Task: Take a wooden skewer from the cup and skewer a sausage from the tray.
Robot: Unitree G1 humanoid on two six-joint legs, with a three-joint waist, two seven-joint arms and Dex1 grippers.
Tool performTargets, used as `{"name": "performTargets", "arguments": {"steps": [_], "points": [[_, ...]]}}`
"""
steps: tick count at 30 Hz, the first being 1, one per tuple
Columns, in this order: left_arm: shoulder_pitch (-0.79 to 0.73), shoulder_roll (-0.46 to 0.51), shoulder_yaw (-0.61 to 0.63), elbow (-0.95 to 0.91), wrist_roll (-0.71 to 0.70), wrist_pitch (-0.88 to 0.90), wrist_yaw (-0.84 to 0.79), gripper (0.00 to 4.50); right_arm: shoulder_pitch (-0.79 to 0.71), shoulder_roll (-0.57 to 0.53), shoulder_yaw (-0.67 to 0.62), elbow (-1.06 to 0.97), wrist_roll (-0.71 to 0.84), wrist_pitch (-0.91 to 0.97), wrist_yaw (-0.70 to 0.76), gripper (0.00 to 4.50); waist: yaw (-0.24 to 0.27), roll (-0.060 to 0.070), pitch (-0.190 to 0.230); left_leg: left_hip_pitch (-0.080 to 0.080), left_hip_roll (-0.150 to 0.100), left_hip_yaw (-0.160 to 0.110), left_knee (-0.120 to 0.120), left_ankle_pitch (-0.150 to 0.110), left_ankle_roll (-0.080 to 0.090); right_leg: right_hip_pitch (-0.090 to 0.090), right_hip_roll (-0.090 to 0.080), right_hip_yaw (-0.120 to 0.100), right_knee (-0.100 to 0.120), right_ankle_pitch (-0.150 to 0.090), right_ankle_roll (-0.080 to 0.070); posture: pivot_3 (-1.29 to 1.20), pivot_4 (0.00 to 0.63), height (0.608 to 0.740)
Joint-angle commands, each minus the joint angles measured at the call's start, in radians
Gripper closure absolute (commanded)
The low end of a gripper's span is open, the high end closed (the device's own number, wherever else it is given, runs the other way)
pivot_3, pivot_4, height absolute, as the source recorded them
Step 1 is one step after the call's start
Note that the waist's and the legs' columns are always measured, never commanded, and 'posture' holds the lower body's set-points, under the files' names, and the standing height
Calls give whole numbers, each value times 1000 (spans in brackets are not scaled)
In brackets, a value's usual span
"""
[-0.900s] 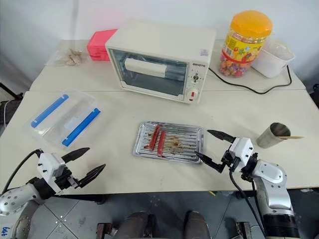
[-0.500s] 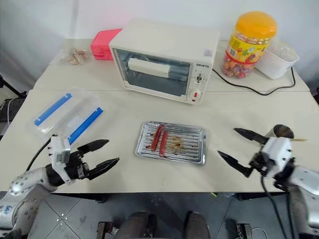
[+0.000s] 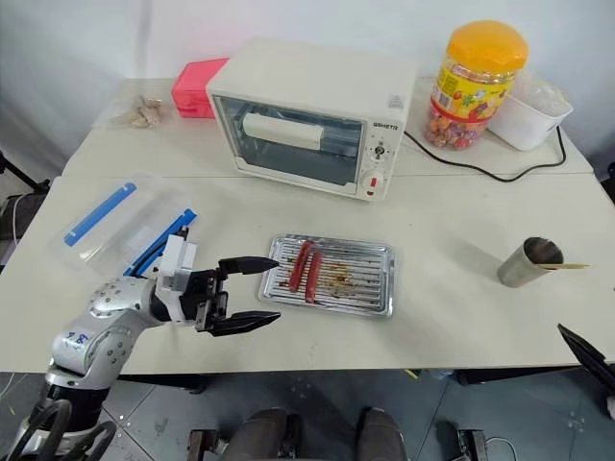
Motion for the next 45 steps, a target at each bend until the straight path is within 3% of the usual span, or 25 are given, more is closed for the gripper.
{"name": "performTargets", "arguments": {"steps": [1,7,10,14,16,20,30,37,45], "points": [[21,-13,8,-42,-11,1,28,18,12,-86,-78,13,4,18,36,0,-4,1,-1,0,0,1,0,0,0,0,0,1,0,0,0,0,150,740],[56,-12,-8,-70,-16,20,25,18,-53,-331,-64,122,-36,78,164,0,-1,2,-1,1,1,2,0,0,0,1,0,1,0,0,0,0,150,740],[50,-20,-21,-54,0,9,24,18,-159,-484,49,247,-88,42,253,0,-2,2,-1,1,0,2,0,0,1,1,-1,1,-1,0,0,0,150,740],[43,-19,-30,-44,22,-9,21,18,-329,-570,216,398,-158,-79,295,0,3,2,-1,0,1,-1,0,0,1,1,0,-2,-2,0,0,0,150,740],[45,-14,-23,-50,25,-8,27,0,-430,-601,321,490,-207,-161,319,595,2,2,-1,-2,0,-2,0,0,1,1,-1,-3,-3,0,0,0,150,740],[63,-4,-10,-67,27,-7,36,0,-559,-620,459,635,-283,-302,366,1925,-1,2,-1,-3,-1,-2,0,0,1,0,-1,-4,-3,0,0,0,150,740],[94,-2,-2,-105,29,-3,75,0,-825,-599,662,866,-360,-478,388,1925,-5,2,-1,-3,0,-2,2,0,1,1,-1,-4,-2,0,0,0,150,740],[121,8,8,-125,23,2,85,0,-978,-610,710,933,-316,-330,447,1925,-7,3,-1,-3,0,-2,2,0,1,1,-1,-3,-2,0,0,0,150,740],[129,1,11,-126,21,-3,99,0,-1084,-606,807,1040,-378,-506,539,1925,-6,4,0,-3,0,-2,3,0,1,1,-1,-4,-2,0,0,0,150,740]]}}
